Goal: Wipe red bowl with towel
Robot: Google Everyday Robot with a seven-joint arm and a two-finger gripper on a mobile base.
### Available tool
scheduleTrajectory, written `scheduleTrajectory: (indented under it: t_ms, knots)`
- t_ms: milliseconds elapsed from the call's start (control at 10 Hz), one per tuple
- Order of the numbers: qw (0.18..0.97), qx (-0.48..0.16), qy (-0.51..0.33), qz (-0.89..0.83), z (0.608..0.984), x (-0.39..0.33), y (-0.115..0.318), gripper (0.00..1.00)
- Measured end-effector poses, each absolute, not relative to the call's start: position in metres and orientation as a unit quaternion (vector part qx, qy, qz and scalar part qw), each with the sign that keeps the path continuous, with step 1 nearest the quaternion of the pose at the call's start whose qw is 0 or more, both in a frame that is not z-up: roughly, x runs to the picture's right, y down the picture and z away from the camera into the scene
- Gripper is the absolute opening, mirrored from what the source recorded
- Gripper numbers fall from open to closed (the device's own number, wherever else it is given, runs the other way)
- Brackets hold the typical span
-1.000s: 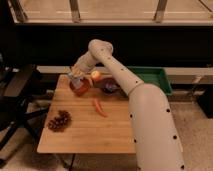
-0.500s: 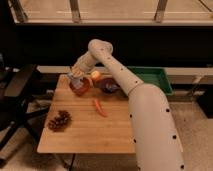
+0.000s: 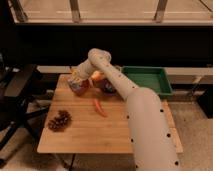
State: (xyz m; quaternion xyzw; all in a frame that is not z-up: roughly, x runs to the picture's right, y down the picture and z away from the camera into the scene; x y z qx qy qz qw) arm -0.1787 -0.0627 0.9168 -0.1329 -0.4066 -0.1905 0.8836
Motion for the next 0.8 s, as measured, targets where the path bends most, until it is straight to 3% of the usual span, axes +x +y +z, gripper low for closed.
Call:
scheduleTrajectory:
  t_ms: [500,800]
  knots:
    - [0.890,-0.190,-0.375,-0.179,0.932,-0.161,-0.028,0.00]
    - [0.904,-0.200,-0.341,-0.163,0.942,-0.122,-0.033,0.00]
